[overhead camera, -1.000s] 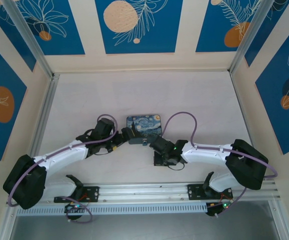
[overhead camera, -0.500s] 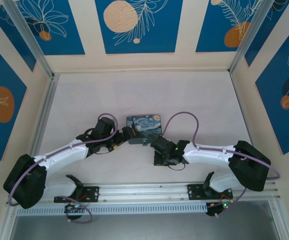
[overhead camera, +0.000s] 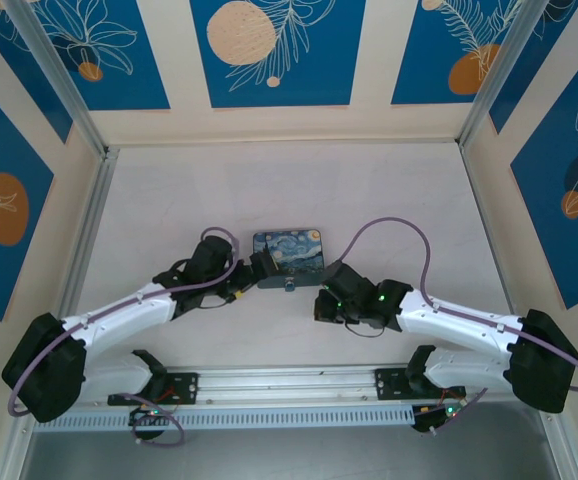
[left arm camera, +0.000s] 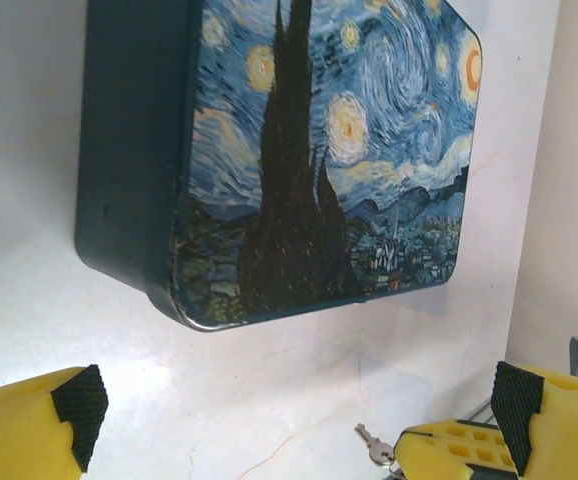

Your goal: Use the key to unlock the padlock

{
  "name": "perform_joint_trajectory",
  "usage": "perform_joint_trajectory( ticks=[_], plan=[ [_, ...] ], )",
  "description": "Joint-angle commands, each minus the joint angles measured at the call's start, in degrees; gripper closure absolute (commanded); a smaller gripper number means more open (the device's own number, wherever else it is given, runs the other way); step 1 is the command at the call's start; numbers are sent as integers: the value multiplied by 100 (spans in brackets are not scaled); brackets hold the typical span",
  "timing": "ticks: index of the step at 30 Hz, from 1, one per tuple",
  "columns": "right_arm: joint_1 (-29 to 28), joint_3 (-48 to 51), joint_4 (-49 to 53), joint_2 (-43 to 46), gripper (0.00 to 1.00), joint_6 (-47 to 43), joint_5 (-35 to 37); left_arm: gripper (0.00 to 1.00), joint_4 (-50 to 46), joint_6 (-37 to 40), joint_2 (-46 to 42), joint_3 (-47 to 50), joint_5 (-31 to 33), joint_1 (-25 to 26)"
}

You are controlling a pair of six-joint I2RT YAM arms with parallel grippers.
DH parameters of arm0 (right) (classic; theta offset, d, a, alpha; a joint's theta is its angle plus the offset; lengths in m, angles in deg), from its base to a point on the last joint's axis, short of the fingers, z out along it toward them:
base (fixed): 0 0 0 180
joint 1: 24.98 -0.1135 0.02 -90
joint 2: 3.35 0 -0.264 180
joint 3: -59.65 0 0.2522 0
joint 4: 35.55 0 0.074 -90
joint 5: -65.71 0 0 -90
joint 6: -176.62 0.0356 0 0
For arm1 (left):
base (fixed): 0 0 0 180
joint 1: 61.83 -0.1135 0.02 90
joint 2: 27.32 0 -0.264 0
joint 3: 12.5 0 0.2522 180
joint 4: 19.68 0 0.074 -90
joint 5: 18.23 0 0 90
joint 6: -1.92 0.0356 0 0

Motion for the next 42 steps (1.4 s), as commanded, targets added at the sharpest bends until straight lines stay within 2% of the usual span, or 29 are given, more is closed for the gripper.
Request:
perform_joint_trajectory(
  ticks=[1,5,6,8,9,10,11,25,36,42],
  plan=[
    [-10,-145,496,64,100,-12,1,0,6,-83,-121,-117,-8,114],
    [-100,-2,648,4,100,70,69,0,-9,-76,-95,-95,17,144],
    [-100,46,574,-58,97,56,27,0,1,-81,-82,-89,23,138],
    [-92,94,429,-284,55,-43,13,0,31,-81,-28,-68,34,145],
    [-98,79,361,-362,45,-142,13,0,39,-81,-4,-68,26,145],
    [-116,62,338,-430,40,-208,41,0,42,-76,26,-82,17,147],
    [-117,36,367,-462,39,-220,105,0,40,-69,50,-93,16,154],
    [-95,32,1036,-606,42,-37,523,0,-33,-4,115,-173,60,163],
    [-92,76,714,-1288,53,-136,481,0,-68,17,142,-182,78,173],
    [-90,103,593,-1446,67,-143,454,0,-83,36,170,-197,80,172]
  ],
)
